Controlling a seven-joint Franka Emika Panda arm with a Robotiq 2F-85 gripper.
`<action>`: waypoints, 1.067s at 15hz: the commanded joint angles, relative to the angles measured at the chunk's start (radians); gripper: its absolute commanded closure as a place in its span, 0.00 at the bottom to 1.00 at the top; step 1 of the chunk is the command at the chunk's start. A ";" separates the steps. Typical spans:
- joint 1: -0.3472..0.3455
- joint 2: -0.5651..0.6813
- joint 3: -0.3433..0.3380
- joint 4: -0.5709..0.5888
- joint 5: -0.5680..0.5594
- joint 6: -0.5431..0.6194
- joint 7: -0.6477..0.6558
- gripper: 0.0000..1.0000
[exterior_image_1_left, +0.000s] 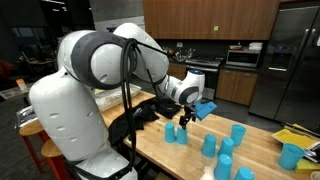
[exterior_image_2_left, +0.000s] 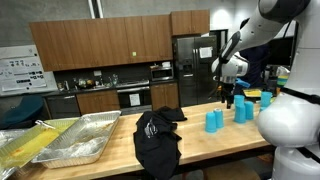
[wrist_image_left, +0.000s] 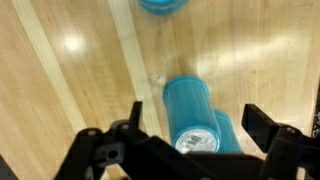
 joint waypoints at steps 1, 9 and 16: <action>0.027 -0.036 0.013 -0.037 0.094 0.053 -0.051 0.00; 0.040 0.009 0.040 -0.033 0.088 0.049 -0.036 0.00; 0.019 0.039 0.028 -0.062 0.085 0.171 -0.029 0.00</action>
